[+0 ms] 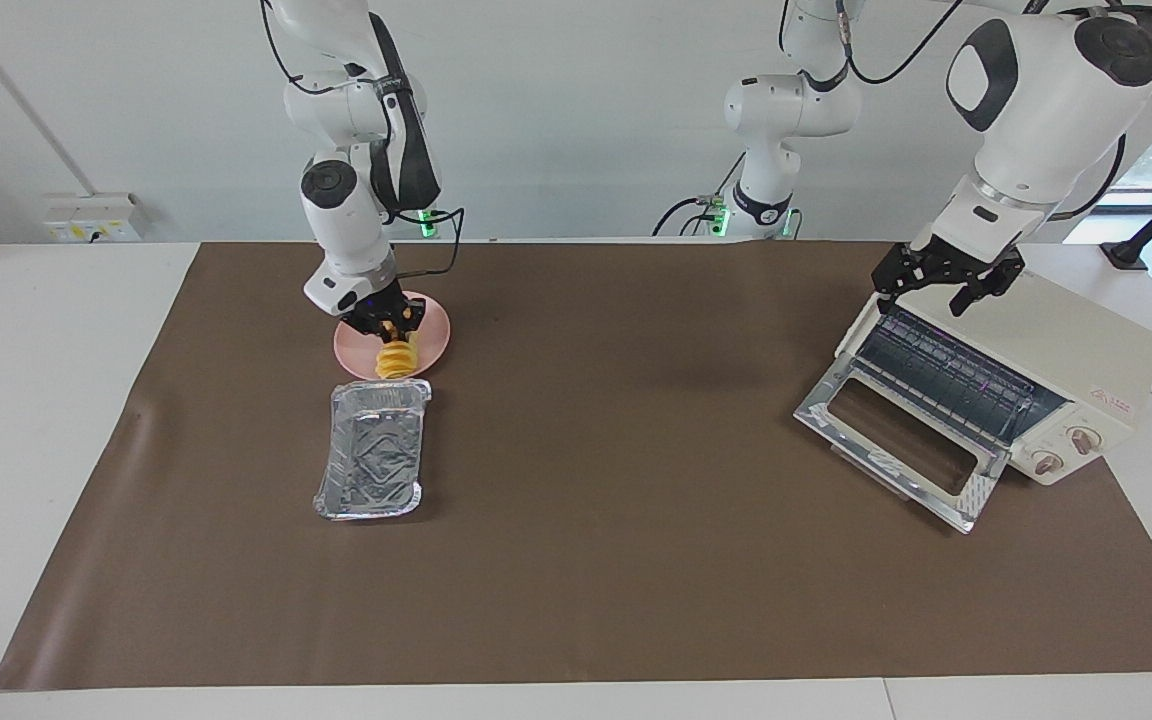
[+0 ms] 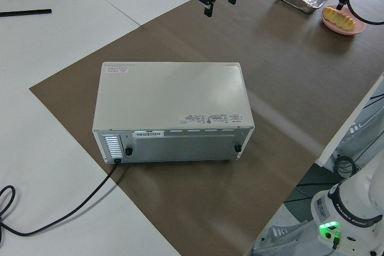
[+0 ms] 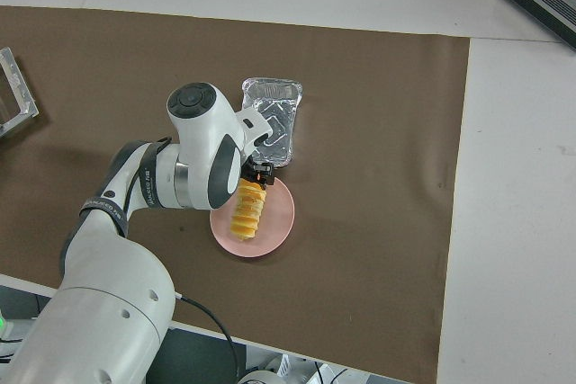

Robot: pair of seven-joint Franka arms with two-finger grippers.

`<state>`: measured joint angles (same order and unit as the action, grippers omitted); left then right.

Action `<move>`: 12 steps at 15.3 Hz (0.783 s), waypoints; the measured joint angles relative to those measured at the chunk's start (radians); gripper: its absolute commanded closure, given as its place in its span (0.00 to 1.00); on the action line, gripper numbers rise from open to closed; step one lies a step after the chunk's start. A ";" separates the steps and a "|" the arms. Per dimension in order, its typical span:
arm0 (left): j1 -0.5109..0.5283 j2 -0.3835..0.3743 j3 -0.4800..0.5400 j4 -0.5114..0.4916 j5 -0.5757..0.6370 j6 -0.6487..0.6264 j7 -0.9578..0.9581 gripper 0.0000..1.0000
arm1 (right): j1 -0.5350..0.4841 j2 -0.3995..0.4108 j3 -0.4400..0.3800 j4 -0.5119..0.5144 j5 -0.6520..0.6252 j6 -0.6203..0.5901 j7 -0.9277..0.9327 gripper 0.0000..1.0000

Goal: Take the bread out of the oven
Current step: 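Open the right gripper and withdraw it from the plate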

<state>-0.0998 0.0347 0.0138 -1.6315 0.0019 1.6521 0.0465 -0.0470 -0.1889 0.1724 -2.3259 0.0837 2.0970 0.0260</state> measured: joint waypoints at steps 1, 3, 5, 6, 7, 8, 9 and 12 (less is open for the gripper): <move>0.000 0.000 0.000 0.000 0.000 0.000 0.000 0.00 | -0.021 -0.004 -0.001 0.068 0.000 -0.055 -0.001 0.00; 0.000 0.000 0.000 0.000 0.000 0.000 0.000 0.00 | -0.067 -0.019 -0.004 0.157 0.000 -0.130 -0.004 0.00; 0.000 0.000 0.000 0.000 0.000 0.000 0.000 0.00 | -0.107 -0.030 -0.007 0.221 0.000 -0.209 -0.011 0.00; 0.000 0.000 0.000 0.000 0.000 0.000 0.000 0.00 | -0.122 -0.032 -0.008 0.258 0.000 -0.252 -0.012 0.00; 0.000 0.000 0.000 0.000 0.000 0.000 0.000 0.00 | -0.133 -0.032 -0.008 0.296 0.000 -0.291 -0.012 0.00; 0.000 0.000 0.000 0.000 0.000 0.000 0.000 0.00 | -0.145 -0.033 -0.009 0.337 0.000 -0.326 -0.012 0.00; 0.000 0.000 0.000 0.000 0.000 0.000 0.000 0.00 | -0.157 -0.033 -0.009 0.370 -0.001 -0.349 -0.012 0.00; 0.000 0.000 0.000 0.000 0.000 0.000 0.000 0.00 | -0.190 -0.024 -0.011 0.468 -0.003 -0.436 -0.012 0.00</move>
<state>-0.0998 0.0347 0.0138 -1.6315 0.0019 1.6521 0.0465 -0.2371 -0.2124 0.1615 -1.8582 0.0805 1.6612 0.0142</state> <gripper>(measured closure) 0.000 0.000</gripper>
